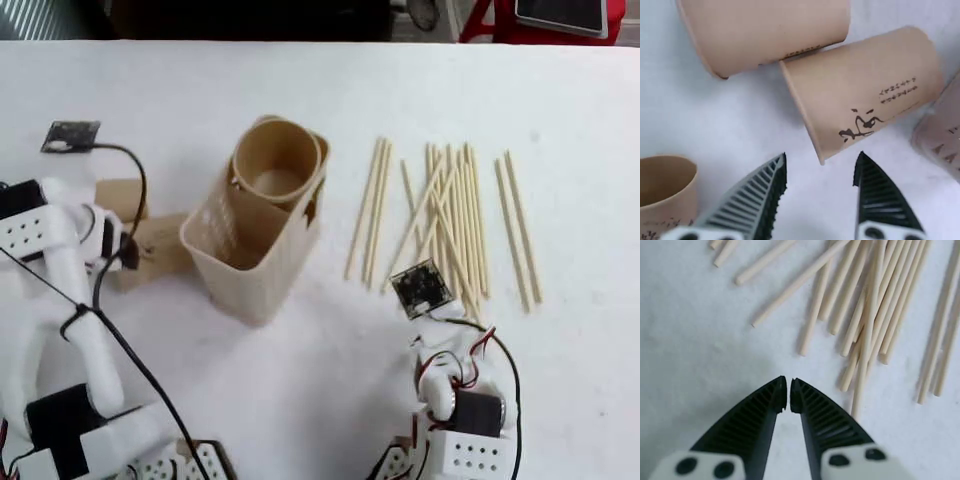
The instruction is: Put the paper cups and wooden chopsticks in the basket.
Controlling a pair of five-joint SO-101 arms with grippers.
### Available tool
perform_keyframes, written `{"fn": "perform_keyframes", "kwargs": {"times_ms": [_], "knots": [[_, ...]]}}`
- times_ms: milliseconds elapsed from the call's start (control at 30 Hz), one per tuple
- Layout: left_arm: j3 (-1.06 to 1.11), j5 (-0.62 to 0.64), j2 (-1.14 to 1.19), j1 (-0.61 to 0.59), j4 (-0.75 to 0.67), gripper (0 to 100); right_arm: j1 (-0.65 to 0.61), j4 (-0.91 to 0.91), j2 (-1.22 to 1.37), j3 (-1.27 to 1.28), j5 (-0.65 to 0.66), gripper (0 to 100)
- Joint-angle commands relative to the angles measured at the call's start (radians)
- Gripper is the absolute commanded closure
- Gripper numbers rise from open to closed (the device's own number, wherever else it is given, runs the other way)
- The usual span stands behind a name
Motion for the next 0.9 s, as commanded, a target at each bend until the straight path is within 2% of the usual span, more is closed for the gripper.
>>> {"fn": "perform_keyframes", "kwargs": {"times_ms": [0,167,467,633,767,867], "knots": [[-0.021,0.028,0.004,0.041,-0.054,77,0.004,-0.007,-0.005,0.008,0.009,97.1],[0.031,0.057,0.079,0.154,-0.114,77,0.002,-0.007,-0.005,0.008,0.009,97.1],[0.031,0.068,0.189,0.128,-0.17,77,0.002,-0.007,-0.005,0.008,0.009,97.1],[0.069,0.068,0.196,0.137,-0.281,78,0.002,-0.007,-0.005,0.008,0.009,97.1],[0.11,0.063,0.194,0.165,-0.351,88,0.002,-0.007,-0.005,0.008,0.009,97.1],[0.13,-0.006,0.189,0.193,-0.377,96,0.002,-0.007,-0.005,0.008,0.009,97.1]]}}
